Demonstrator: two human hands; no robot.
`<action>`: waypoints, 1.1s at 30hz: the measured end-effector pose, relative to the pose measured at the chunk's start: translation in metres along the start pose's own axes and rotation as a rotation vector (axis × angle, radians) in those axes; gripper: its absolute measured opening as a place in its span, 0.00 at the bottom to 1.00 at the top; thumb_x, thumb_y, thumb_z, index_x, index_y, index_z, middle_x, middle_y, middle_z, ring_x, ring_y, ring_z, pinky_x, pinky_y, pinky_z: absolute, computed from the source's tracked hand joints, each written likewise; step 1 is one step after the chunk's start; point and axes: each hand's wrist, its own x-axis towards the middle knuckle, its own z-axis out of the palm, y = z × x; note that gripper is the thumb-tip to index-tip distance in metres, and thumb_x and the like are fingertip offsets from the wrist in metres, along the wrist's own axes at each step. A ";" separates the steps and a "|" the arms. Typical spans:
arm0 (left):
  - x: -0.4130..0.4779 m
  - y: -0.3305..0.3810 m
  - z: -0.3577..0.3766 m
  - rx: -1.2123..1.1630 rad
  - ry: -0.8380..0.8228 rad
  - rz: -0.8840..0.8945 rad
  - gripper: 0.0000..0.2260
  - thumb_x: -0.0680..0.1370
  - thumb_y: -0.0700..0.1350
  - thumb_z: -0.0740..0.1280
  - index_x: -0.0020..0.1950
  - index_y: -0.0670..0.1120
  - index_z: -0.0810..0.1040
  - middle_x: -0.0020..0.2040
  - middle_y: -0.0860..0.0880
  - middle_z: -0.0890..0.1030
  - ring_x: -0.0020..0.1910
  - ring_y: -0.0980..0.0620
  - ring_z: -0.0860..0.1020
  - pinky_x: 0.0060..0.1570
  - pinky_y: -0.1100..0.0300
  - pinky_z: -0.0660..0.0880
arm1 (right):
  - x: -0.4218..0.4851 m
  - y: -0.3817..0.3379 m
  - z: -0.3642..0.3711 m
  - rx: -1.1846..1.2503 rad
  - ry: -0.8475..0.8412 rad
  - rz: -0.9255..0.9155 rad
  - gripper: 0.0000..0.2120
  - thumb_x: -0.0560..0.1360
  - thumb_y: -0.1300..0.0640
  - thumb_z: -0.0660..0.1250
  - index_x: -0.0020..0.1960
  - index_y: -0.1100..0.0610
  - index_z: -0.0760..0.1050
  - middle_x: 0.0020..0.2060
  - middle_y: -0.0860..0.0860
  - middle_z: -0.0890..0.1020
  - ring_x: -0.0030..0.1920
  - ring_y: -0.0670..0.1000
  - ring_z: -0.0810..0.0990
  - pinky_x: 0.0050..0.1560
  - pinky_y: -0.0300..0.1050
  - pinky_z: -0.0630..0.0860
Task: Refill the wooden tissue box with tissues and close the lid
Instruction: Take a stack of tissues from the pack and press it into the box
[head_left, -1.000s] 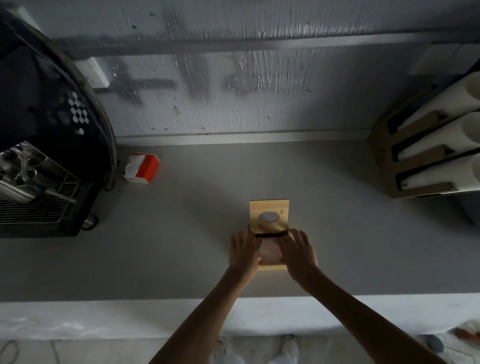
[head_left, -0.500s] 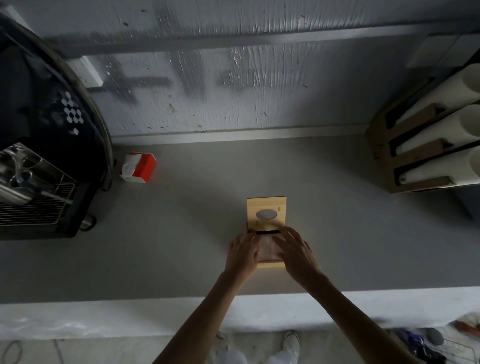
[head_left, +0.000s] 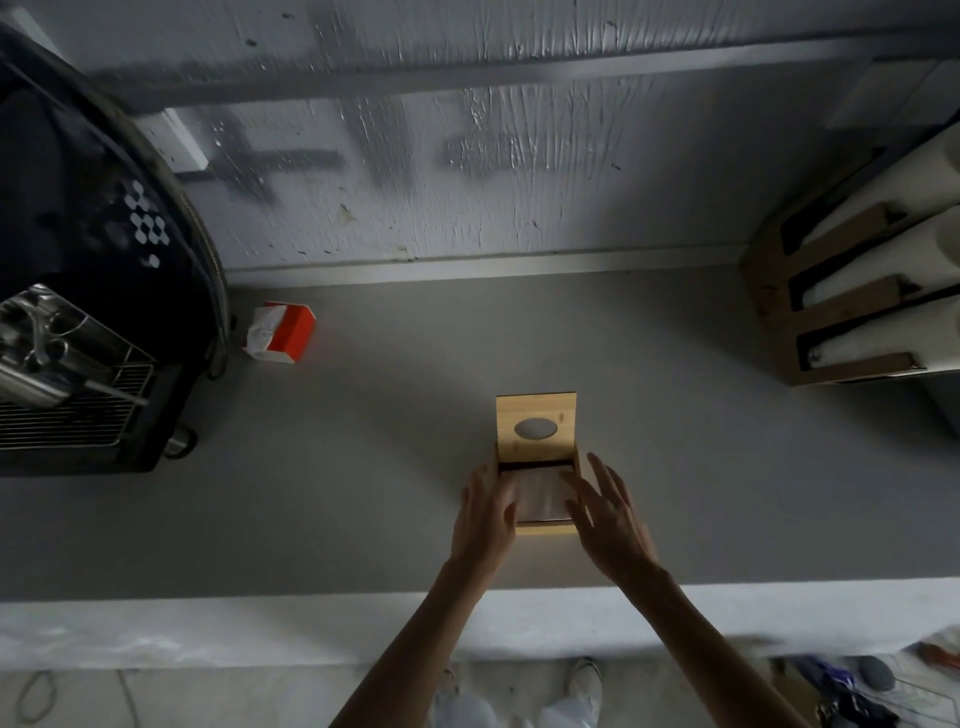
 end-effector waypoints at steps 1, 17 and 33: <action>0.001 0.002 -0.001 -0.009 -0.018 -0.024 0.12 0.80 0.44 0.65 0.63 0.49 0.74 0.64 0.43 0.72 0.59 0.46 0.74 0.51 0.57 0.77 | 0.001 -0.001 0.000 -0.028 -0.008 0.007 0.16 0.77 0.53 0.67 0.64 0.48 0.75 0.72 0.58 0.68 0.72 0.60 0.67 0.54 0.57 0.79; 0.005 0.009 -0.014 0.043 -0.124 -0.084 0.18 0.82 0.45 0.61 0.72 0.48 0.68 0.65 0.45 0.73 0.61 0.46 0.76 0.53 0.53 0.75 | 0.013 -0.010 -0.002 -0.118 -0.174 0.111 0.27 0.77 0.54 0.64 0.74 0.53 0.61 0.76 0.57 0.59 0.74 0.61 0.61 0.60 0.60 0.75; 0.073 0.026 -0.059 -1.043 -0.356 -0.916 0.28 0.80 0.66 0.51 0.75 0.52 0.64 0.77 0.44 0.63 0.75 0.37 0.60 0.68 0.33 0.56 | 0.067 0.005 -0.042 1.242 -0.379 0.741 0.27 0.77 0.33 0.50 0.68 0.45 0.70 0.65 0.52 0.72 0.65 0.59 0.70 0.61 0.57 0.70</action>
